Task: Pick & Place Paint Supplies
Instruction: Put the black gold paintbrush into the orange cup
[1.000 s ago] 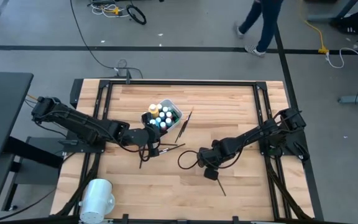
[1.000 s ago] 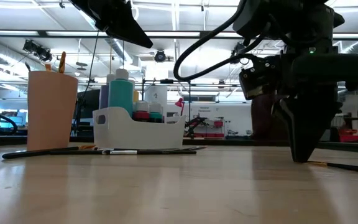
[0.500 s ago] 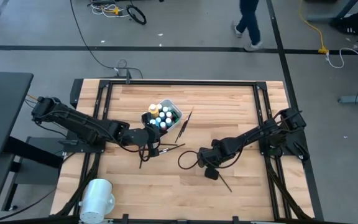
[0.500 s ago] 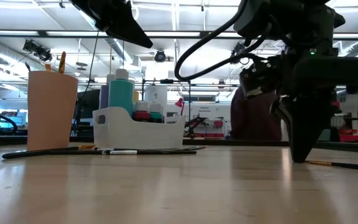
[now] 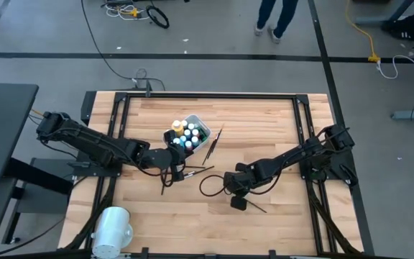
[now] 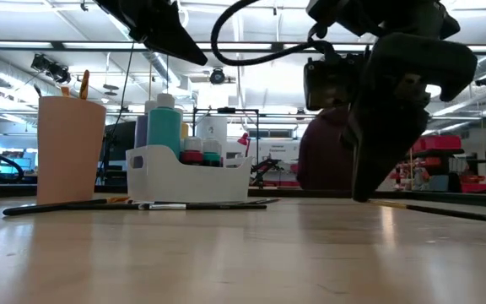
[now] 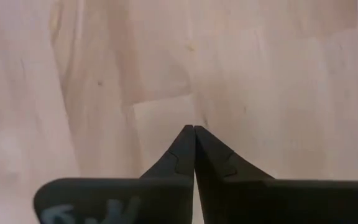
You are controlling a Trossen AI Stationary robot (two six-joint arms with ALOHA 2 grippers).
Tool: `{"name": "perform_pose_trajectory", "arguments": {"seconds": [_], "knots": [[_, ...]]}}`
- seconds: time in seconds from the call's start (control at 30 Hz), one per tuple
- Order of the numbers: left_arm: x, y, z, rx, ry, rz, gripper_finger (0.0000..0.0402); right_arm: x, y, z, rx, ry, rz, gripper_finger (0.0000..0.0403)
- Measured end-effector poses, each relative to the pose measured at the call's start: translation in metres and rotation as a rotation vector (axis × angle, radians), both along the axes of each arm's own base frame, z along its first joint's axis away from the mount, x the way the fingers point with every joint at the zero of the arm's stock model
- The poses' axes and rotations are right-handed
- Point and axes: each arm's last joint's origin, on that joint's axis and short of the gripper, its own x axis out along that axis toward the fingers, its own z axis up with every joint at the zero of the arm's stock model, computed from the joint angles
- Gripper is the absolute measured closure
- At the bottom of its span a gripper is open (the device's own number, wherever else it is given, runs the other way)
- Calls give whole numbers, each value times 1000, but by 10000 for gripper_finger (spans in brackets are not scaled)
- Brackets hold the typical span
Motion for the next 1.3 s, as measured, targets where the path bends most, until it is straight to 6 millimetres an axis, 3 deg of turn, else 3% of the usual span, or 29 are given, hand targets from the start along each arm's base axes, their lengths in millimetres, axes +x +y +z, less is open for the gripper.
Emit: {"name": "perform_pose_trajectory", "arguments": {"seconds": [0.23, 0.43, 0.7, 1.03, 1.3], "knots": [[1, 3, 0, 8, 6, 3, 381, 2, -7, 0, -60, -17, -12, 403], [6, 11, -8, -30, 22, -37, 350, 3, -11, 1, -63, -23, -20, 403], [30, 19, -47, -265, 4, -210, 280, 7, -11, 10, -48, -93, -8, 403], [73, 9, -111, -382, -8, -374, 221, 6, -14, 15, -75, -110, -13, 403], [82, 10, -119, -464, -10, -390, 214, 13, -21, 18, -106, -174, -37, 403]]}}
